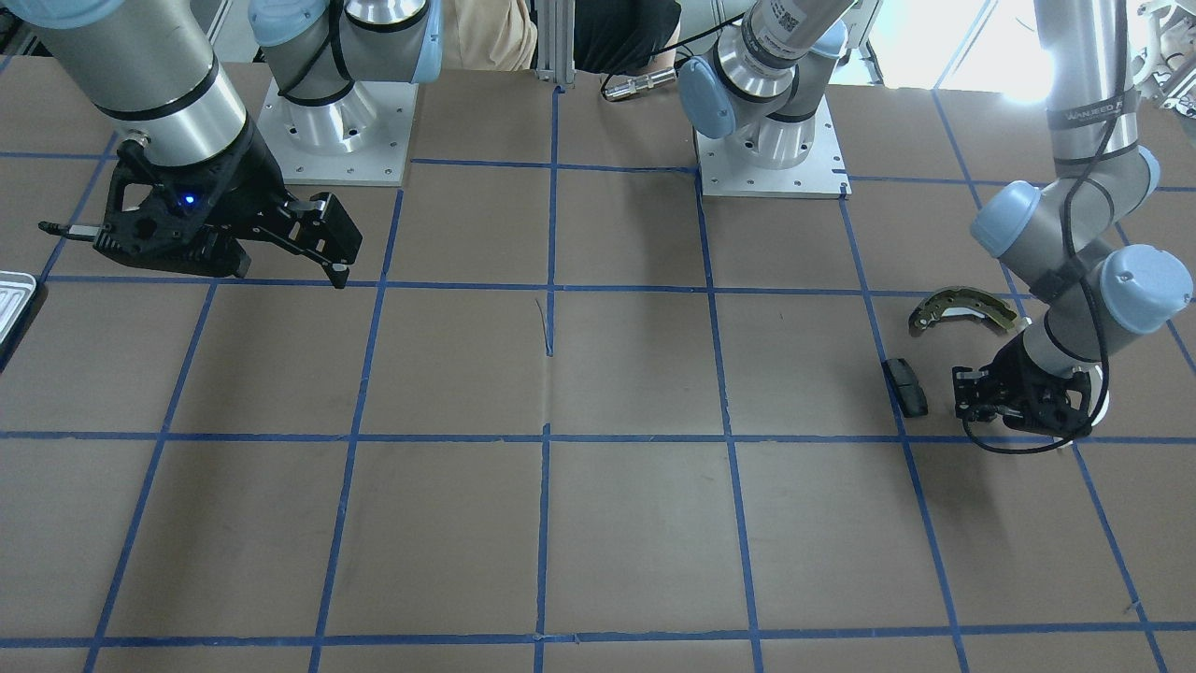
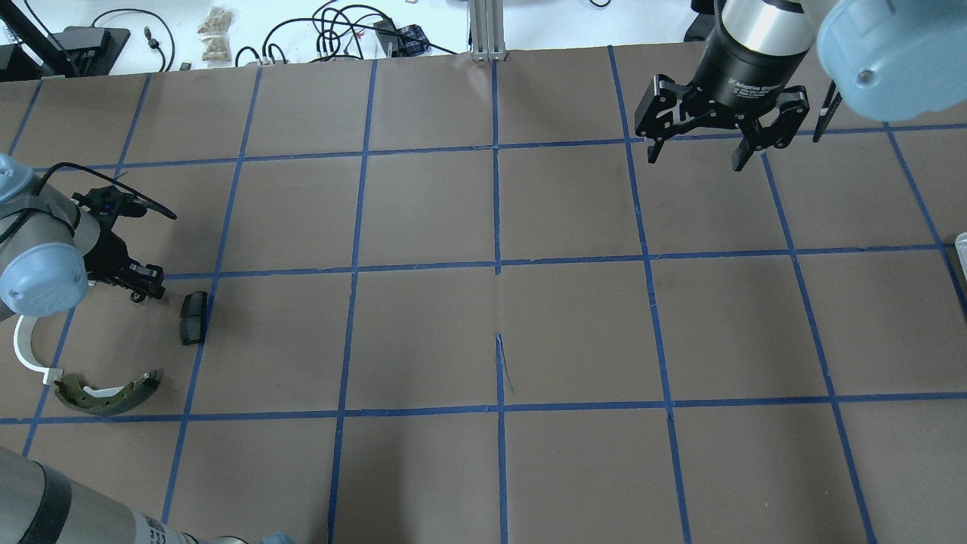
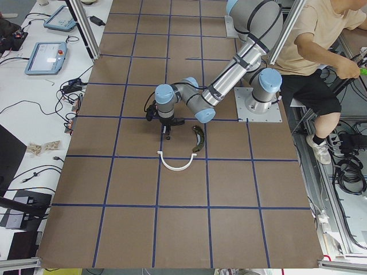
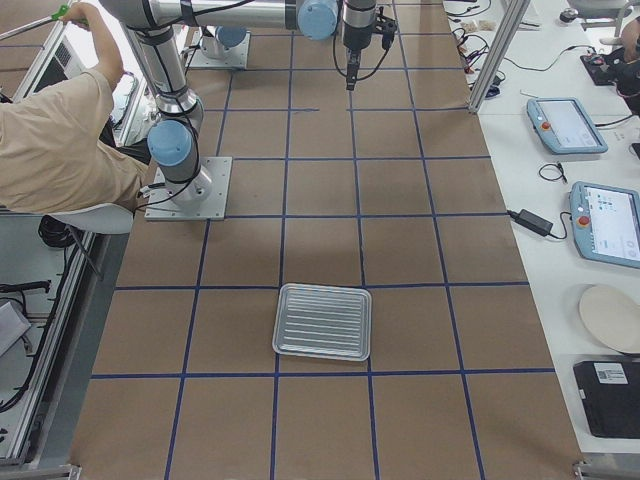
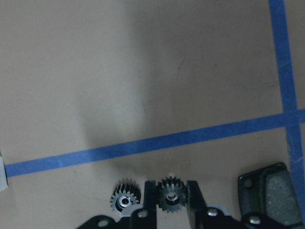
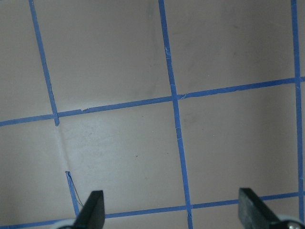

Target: Place bearing gear from tray to pile

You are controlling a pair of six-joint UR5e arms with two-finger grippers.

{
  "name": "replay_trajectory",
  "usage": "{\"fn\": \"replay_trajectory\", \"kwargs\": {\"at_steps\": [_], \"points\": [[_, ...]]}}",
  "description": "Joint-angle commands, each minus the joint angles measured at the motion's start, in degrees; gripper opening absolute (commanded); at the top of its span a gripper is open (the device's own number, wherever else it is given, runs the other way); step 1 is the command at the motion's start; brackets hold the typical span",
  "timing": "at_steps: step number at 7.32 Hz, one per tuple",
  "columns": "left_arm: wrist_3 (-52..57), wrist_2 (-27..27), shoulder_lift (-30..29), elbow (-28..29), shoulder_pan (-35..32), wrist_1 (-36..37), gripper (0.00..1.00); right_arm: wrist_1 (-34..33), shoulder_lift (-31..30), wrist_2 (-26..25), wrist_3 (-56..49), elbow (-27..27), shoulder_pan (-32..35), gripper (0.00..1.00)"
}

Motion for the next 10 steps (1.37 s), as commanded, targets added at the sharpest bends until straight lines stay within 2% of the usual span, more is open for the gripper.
{"fn": "replay_trajectory", "kwargs": {"at_steps": [1, 3, 4, 6, 7, 8, 10], "points": [[0.1, 1.0, 0.4, 0.7, 0.0, 0.0, 1.00, -0.1, -0.1, 0.1, 0.0, 0.0, 0.0, 1.00], [-0.8, 1.0, 3.4, 1.9, -1.5, -1.0, 1.00, 0.1, -0.2, 0.0, 0.1, 0.0, 0.0, 1.00], [-1.7, 0.5, 5.5, 4.4, -3.6, -5.6, 1.00, 0.1, -0.2, 0.0, 0.0, 0.0, 0.0, 1.00], [-12.1, 0.9, 11.1, 9.4, -13.2, -16.7, 1.00, 0.1, -0.2, 0.0, 0.0, 0.0, 0.0, 1.00], [-17.7, 1.1, 13.5, 13.2, -18.4, -25.4, 1.00, 0.2, -0.2, 0.0, 0.0, 0.0, 0.0, 1.00], [-28.3, 0.8, 15.1, 18.4, -23.1, -33.8, 1.00, 0.1, 0.0, 0.0, 0.0, 0.0, 0.0, 1.00], [-42.5, 0.7, 17.0, 26.7, -33.1, -44.2, 1.00, 0.1, -0.2, 0.0, -0.1, 0.4, 0.0, 1.00]]}}
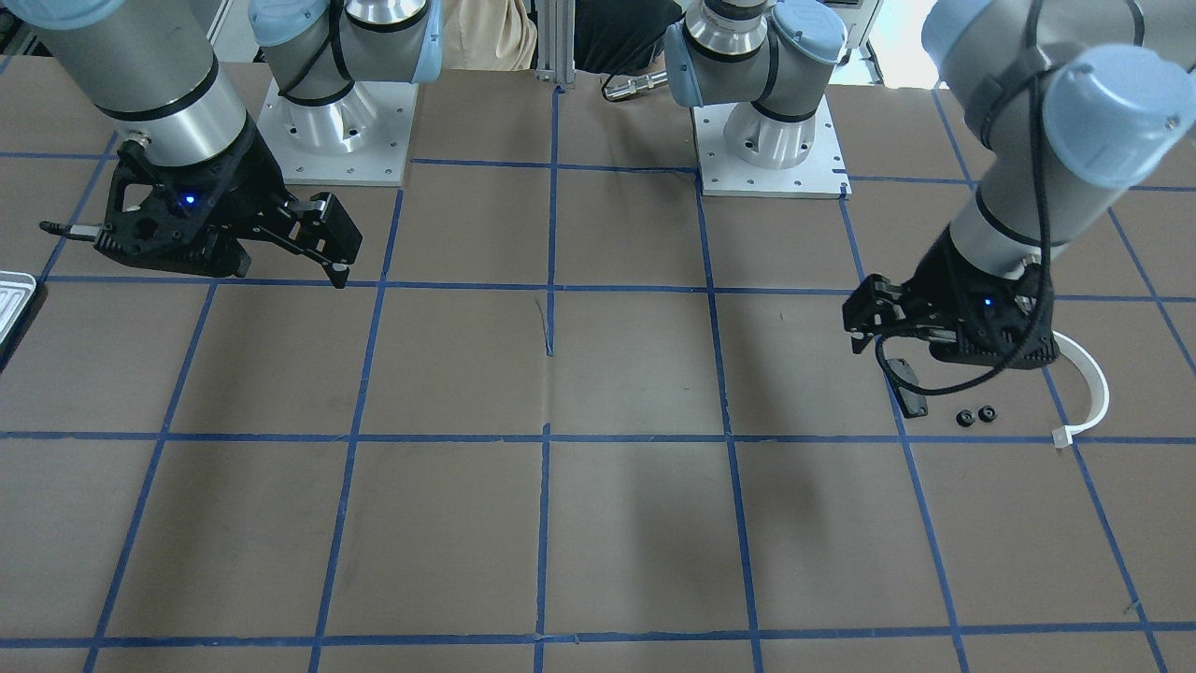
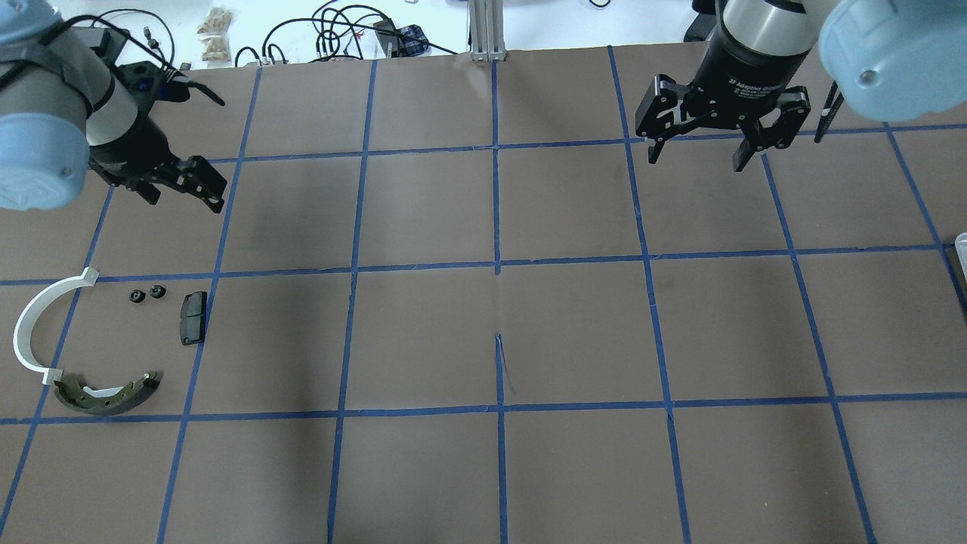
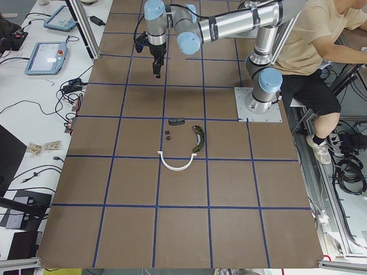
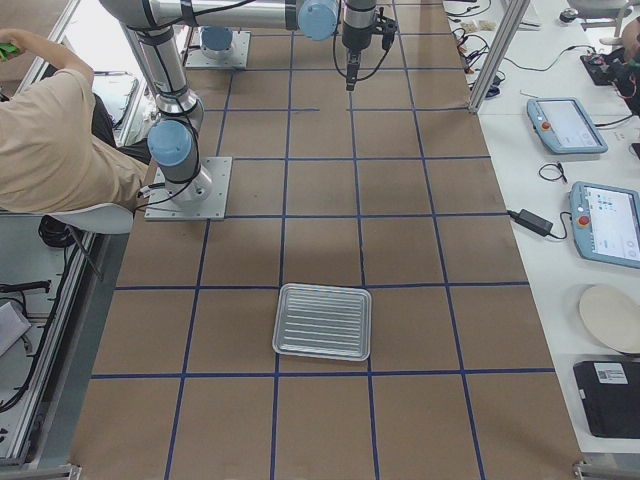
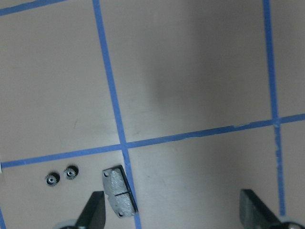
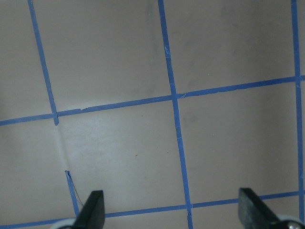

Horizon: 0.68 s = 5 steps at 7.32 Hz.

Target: Place bearing gear from tray to pile

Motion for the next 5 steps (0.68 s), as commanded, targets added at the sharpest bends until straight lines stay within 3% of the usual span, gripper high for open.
{"fn": "replay_trajectory", "kwargs": {"at_steps": [1, 5], "points": [[-11.5, 0.1, 2.8, 5.9, -10.2, -7.4, 1.00, 0.0, -0.1, 0.0, 0.0, 0.2, 0.1, 1.00], [-12.8, -0.1, 5.1, 4.5, -12.0, -6.2, 1.00, 0.0, -0.4, -0.1, -0.2, 0.6, 0.1, 1.00]]}}
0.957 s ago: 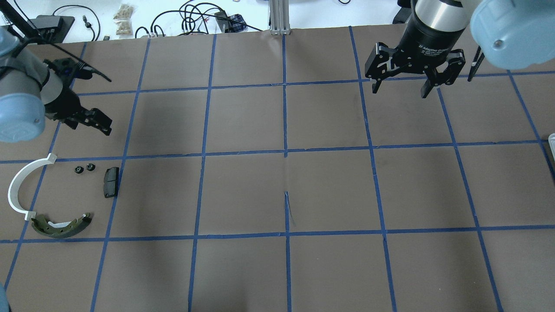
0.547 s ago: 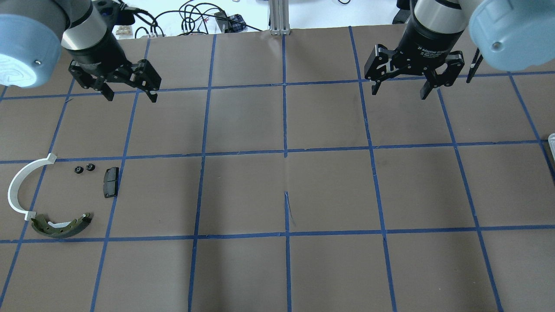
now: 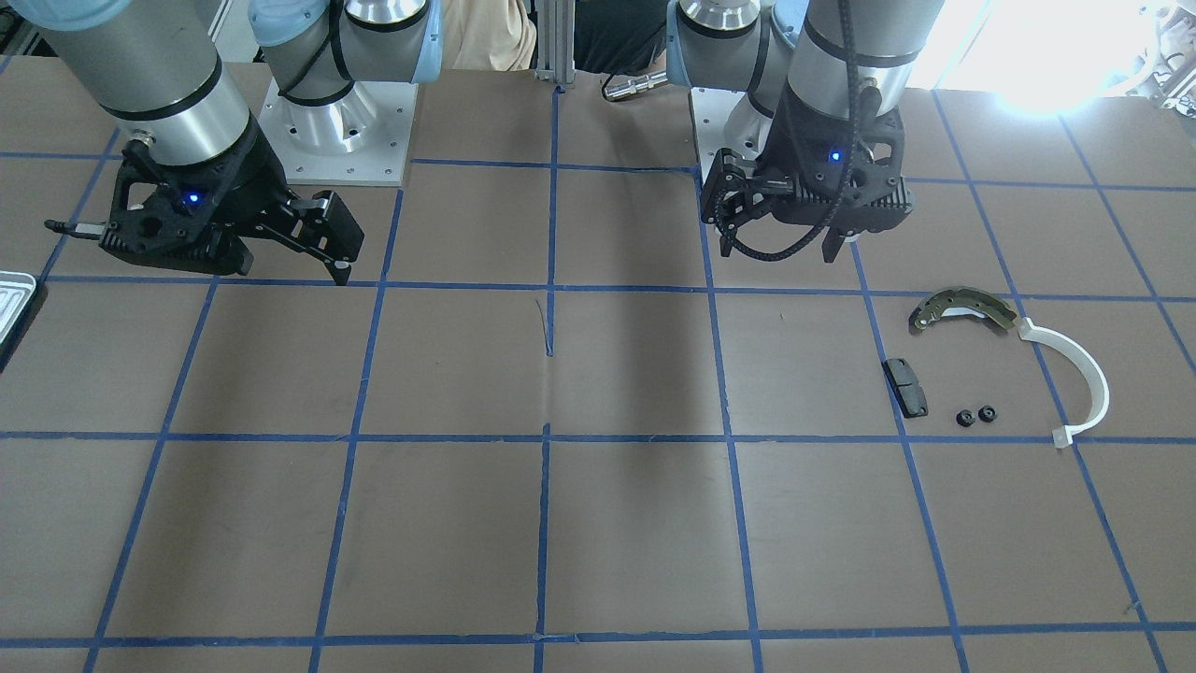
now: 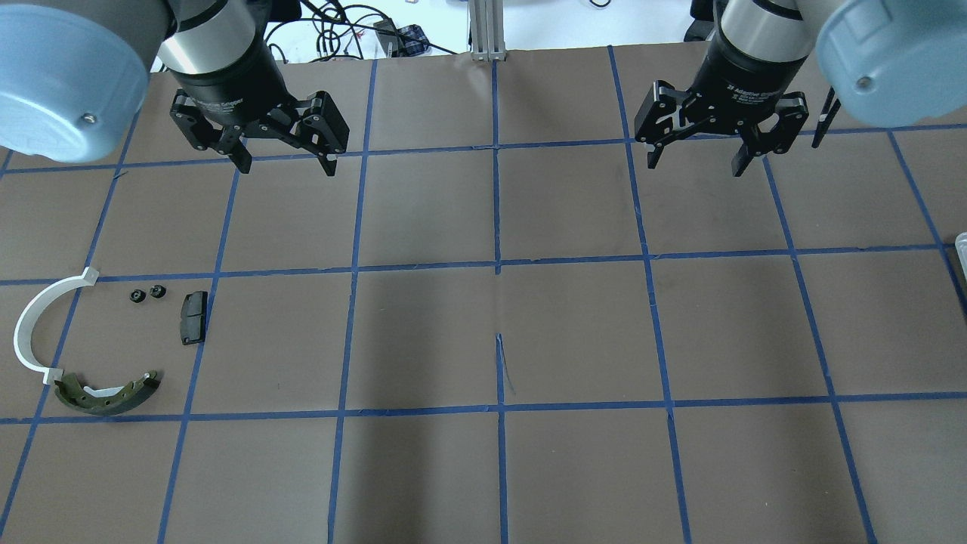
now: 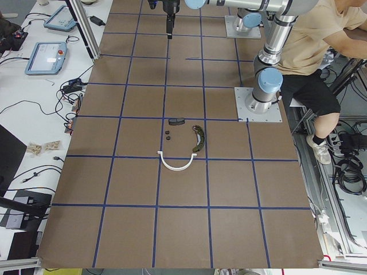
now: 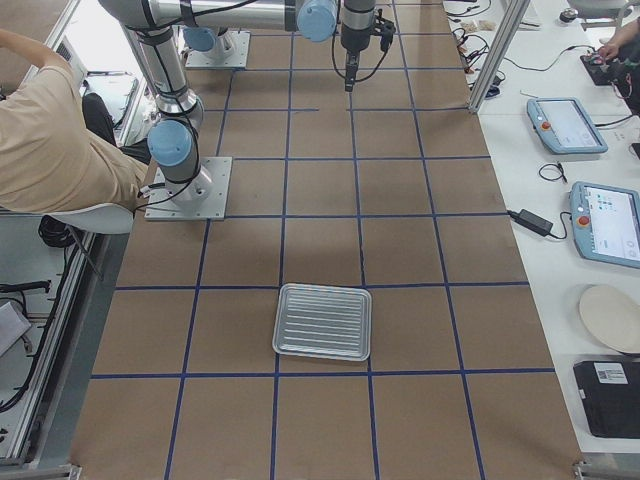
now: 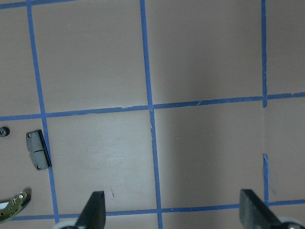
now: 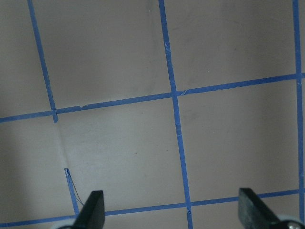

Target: Place bearing gear from tray to pile

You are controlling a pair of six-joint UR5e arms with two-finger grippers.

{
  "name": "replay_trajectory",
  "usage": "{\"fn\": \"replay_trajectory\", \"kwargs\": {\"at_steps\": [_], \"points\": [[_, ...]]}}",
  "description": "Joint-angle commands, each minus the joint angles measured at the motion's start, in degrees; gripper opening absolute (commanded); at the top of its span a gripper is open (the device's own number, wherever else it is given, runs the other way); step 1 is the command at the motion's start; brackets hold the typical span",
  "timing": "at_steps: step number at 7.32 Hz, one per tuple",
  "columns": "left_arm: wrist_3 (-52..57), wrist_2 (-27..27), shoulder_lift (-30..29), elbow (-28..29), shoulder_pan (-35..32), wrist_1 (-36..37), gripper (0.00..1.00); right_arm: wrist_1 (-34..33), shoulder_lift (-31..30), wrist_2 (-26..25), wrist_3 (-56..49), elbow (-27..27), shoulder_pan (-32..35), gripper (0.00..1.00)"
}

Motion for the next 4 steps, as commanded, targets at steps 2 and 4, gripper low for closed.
{"fn": "replay_trajectory", "kwargs": {"at_steps": [2, 4], "points": [[0.1, -0.4, 1.6, -0.3, 4.0, 0.5, 1.00, 0.1, -0.1, 0.0, -0.1, 0.0, 0.0, 1.00], [-0.2, -0.3, 1.9, -0.8, 4.5, 0.0, 1.00, 0.1, -0.1, -0.2, -0.2, 0.0, -0.1, 1.00]]}}
